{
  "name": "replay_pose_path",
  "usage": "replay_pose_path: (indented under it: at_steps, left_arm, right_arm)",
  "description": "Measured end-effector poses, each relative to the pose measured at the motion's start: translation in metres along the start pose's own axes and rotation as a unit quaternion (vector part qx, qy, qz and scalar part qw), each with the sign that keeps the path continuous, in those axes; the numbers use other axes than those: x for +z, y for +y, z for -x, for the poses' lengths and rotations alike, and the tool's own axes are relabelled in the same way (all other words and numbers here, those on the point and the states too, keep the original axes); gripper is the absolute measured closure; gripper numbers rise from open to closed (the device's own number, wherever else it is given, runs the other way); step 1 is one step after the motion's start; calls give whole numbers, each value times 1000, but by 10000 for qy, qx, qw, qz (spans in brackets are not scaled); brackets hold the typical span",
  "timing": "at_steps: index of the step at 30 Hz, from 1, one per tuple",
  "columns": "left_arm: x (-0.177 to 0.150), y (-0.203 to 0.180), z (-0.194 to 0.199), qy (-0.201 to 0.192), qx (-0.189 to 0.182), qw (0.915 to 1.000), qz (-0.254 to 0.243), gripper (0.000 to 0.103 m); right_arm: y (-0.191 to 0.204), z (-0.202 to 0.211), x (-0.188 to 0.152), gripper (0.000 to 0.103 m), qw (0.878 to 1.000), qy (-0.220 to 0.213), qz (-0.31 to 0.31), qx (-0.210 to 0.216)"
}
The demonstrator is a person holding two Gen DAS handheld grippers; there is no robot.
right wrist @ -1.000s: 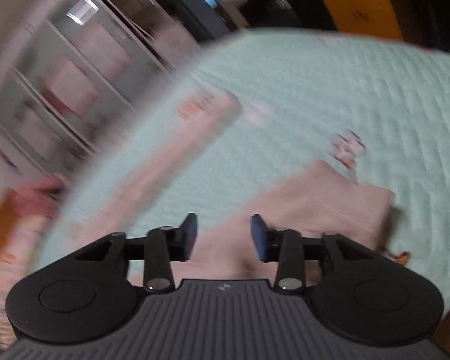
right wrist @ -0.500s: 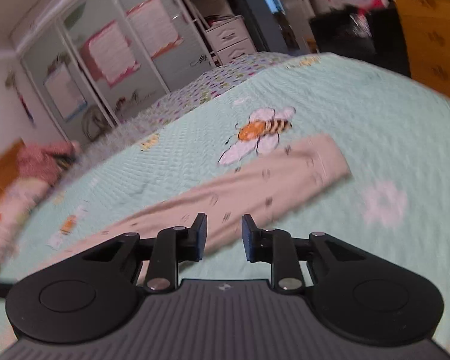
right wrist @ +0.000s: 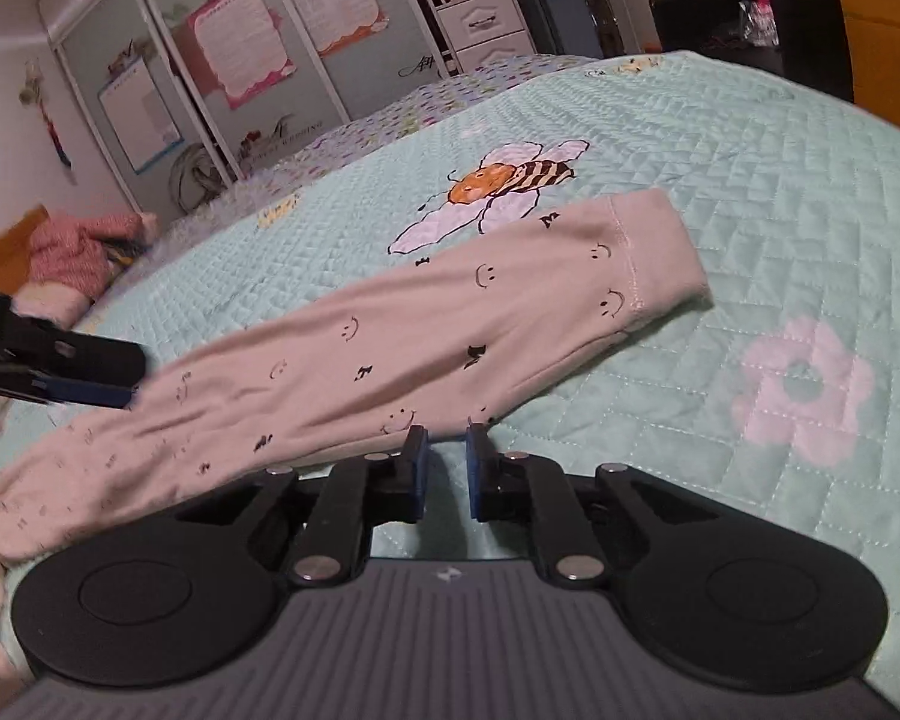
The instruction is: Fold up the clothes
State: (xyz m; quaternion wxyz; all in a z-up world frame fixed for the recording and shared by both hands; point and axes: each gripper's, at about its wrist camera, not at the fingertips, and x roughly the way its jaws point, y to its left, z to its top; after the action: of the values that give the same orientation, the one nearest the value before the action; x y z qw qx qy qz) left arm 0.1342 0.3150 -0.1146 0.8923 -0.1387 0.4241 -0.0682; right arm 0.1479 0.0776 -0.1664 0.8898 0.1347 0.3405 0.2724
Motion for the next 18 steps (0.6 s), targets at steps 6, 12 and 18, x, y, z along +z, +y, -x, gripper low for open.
replay_pose_path:
  at_steps: [6, 12, 18]
  left_arm:
    - [-14, -21, -36, 320, 107, 9990, -293, 21]
    - [-23, -16, -28, 629, -412, 9961, -454, 21]
    - [-12, -10, -13, 632, -1037, 9924, -193, 25]
  right_arm:
    - [13, 10, 52, 86, 9992, -379, 89, 5]
    - [-6, -30, 65, 86, 9922, 1089, 572, -200]
    - [-35, -4, 54, 103, 9909, 1263, 439, 139]
